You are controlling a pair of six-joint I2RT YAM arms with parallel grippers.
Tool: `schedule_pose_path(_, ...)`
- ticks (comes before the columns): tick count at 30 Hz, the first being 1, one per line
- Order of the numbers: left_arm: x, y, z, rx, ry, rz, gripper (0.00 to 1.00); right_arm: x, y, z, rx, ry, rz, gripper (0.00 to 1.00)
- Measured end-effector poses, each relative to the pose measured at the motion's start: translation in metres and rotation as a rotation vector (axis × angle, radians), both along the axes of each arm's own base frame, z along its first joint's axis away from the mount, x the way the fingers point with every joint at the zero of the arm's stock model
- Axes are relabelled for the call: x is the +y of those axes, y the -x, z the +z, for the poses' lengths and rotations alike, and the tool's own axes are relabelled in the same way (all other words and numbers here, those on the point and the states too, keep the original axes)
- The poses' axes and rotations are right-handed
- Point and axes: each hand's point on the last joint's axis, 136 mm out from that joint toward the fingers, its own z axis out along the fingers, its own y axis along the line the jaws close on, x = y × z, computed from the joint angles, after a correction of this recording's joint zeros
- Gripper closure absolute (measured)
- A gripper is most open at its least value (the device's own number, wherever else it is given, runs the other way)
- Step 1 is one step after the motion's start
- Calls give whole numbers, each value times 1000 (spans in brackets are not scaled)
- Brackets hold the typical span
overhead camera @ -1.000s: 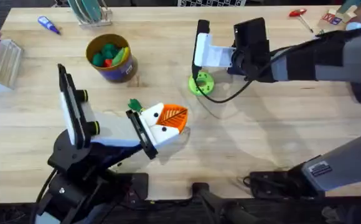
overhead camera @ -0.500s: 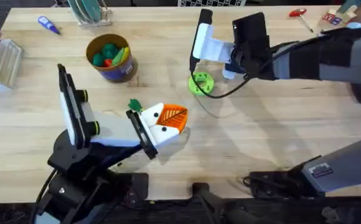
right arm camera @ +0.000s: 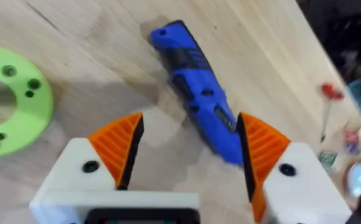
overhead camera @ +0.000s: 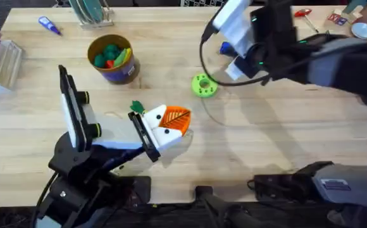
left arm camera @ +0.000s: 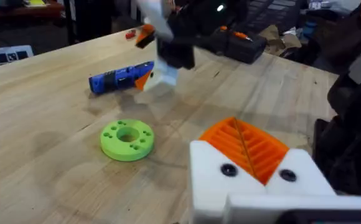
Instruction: Pick up the gripper from the table and insert it into the empty holder that is missing its gripper. Then pick up a screw, insert it into the mounting hole, and use the screwdriver to tighten it. Finally, clean up the table by picking up the vegetable and placing it into the bucket.
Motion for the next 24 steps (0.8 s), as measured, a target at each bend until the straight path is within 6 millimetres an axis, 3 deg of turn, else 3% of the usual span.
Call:
schedule_pose_path(2,0,0,0,-4,-2,0,951,-2,14,11,11,-81,-60,118)
schedule_pose_path(8,0,0,0,-4,-2,3,65,10,50,34,67,-335,-143,117)
schedule_pose_path(10,0,0,0,-5,-3,3,19,16,58,43,78,-421,-153,117)
schedule_pose_path(15,0,0,0,-6,-3,3,15,35,75,57,127,-596,-148,117)
schedule_pose_path(17,0,0,0,-7,-2,3,15,46,80,59,162,-661,-127,117)
schedule_pose_path(18,0,-1,3,-19,3,4,16,61,88,60,222,-737,-92,115)
schedule_pose_path(24,14,-10,6,61,-33,115,14,75,98,62,292,-810,-52,114)
